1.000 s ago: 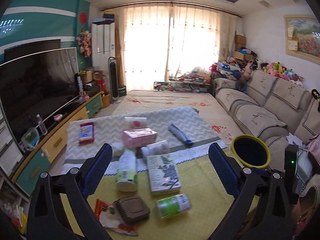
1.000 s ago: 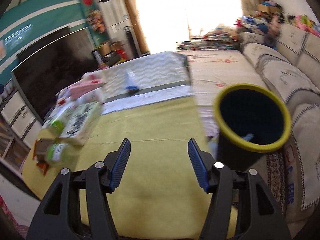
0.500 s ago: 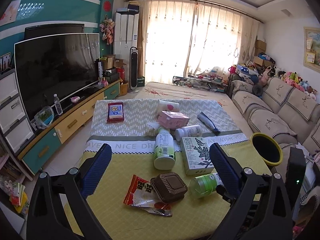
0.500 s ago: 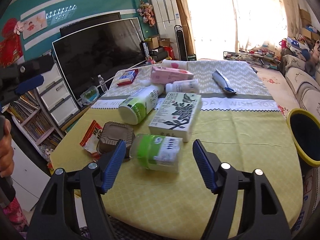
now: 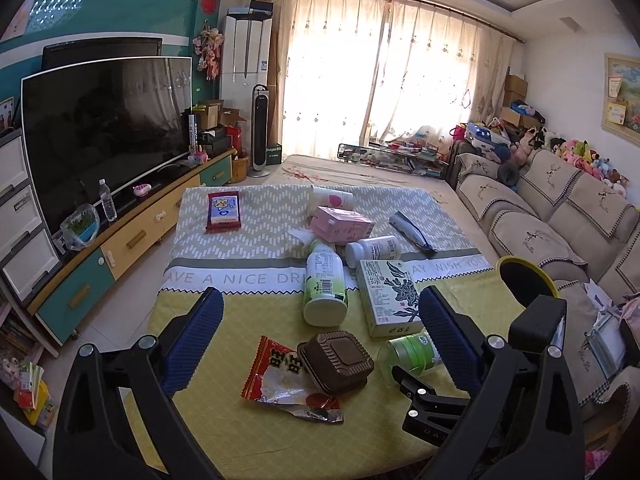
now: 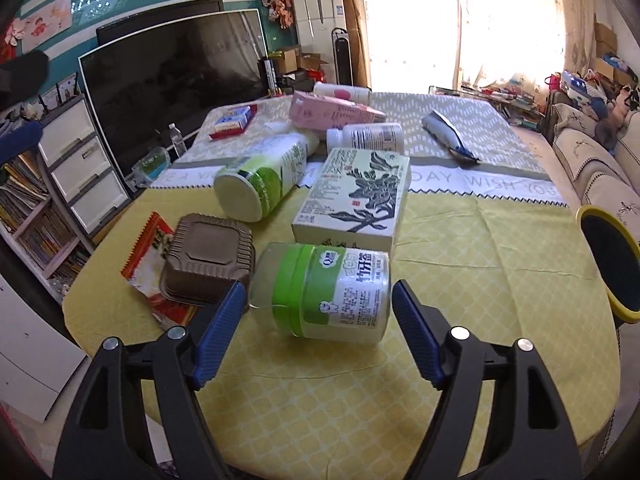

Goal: Collect trash
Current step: 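Grasp the green-lidded jar with the right tool and drop it into the bin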

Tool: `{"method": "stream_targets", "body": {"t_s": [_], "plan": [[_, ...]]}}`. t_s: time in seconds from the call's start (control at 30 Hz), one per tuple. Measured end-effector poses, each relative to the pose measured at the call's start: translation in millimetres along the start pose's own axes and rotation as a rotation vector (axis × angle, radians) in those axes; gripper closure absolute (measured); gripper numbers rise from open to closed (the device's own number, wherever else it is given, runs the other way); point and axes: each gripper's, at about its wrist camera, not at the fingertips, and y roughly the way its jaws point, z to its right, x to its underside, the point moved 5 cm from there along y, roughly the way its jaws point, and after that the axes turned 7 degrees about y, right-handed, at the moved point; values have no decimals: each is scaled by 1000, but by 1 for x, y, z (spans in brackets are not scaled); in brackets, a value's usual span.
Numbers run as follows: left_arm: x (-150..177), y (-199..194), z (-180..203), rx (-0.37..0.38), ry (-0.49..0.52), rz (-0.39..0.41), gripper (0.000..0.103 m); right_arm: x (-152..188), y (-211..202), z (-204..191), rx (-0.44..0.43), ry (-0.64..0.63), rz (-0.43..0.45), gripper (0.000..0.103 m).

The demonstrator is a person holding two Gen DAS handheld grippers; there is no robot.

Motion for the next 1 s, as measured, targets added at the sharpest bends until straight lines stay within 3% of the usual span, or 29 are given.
{"method": "stream_targets", "body": {"t_s": [0.33,0.67,0.87,1.0], "plan": [[5,5,4,6,-4,-13,6,1,6,2,12,-21,15,34],[5,10,5,0,-1,-23,6,-4,-26,12,-15,-49,80,34],[5,16,16,9,11,-33,6,-13,-45,46,29,-7,136,34],[2,24,24,22,19,-40,6,-24,-57,91,101,61,176,34]]}}
